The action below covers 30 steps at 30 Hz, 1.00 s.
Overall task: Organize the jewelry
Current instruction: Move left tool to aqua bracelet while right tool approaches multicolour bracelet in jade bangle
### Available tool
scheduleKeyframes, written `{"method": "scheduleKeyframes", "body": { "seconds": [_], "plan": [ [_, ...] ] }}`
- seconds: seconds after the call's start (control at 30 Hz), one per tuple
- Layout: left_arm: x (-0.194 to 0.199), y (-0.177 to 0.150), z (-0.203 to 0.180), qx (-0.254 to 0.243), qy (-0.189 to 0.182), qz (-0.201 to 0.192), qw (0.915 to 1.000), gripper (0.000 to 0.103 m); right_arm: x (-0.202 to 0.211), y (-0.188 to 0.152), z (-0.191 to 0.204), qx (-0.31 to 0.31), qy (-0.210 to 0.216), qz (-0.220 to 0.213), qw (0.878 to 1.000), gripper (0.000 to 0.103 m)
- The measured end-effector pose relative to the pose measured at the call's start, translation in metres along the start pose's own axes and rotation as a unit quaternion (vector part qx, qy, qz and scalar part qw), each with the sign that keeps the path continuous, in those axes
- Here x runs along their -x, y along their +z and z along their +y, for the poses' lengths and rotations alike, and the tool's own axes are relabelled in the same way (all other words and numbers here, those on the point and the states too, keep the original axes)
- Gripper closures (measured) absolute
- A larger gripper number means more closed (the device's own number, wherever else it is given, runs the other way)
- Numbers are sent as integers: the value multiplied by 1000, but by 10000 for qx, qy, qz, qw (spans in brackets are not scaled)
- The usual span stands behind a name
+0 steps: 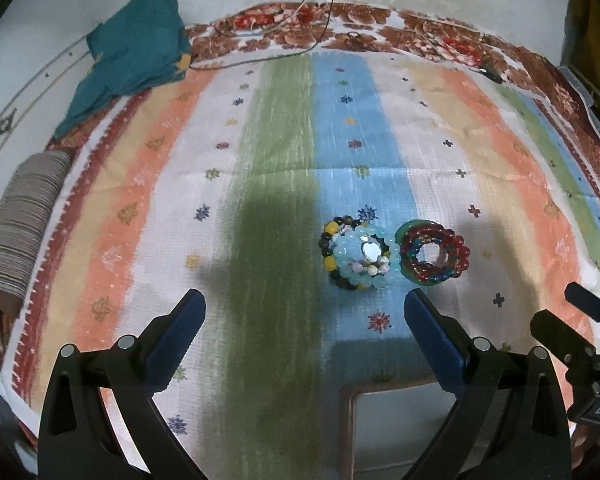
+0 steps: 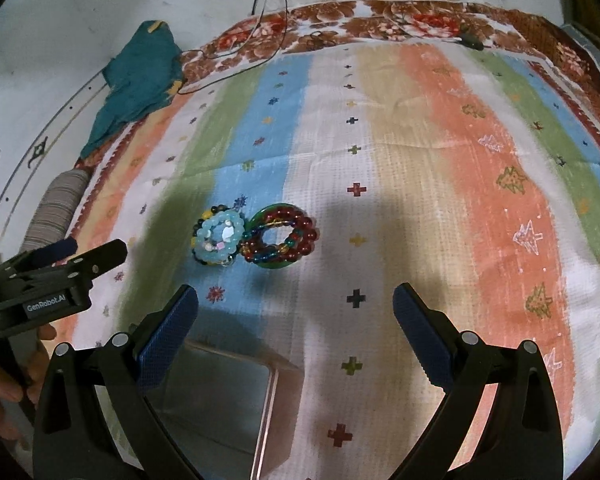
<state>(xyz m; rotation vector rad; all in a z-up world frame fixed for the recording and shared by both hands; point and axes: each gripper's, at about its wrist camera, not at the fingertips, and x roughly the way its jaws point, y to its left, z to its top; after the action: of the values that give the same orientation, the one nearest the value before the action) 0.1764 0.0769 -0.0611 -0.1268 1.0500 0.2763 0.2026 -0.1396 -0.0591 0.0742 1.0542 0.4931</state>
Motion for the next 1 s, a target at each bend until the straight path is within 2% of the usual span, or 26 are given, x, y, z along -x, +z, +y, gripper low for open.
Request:
{"method": "scheduleKeyframes", "body": {
  "seconds": [0.4,0.73,0.77,0.8,0.83,1.0],
  "plan": [
    [-35,10,9,213,-270,310,9989,7,-27,9,-2,-242,95,241,9994,4],
    [-62,21,5,57,-351,504,9981,18,-46,18,-1,-314,117,353,9988,5],
    [-64,21,5,55,-349,534,9979,18,-49,19,-2,-336,130,380,9986,6],
    [-67,22,5,50,-348,556,9978,20,-51,19,-2,-350,136,404,9985,12],
    [-69,23,5,41,-341,566,9978,21,-54,20,-2,-368,138,450,9982,14],
    [-81,26,1,-50,-309,661,9973,29,-64,23,-3,-434,148,553,9974,16]
  ]
}}
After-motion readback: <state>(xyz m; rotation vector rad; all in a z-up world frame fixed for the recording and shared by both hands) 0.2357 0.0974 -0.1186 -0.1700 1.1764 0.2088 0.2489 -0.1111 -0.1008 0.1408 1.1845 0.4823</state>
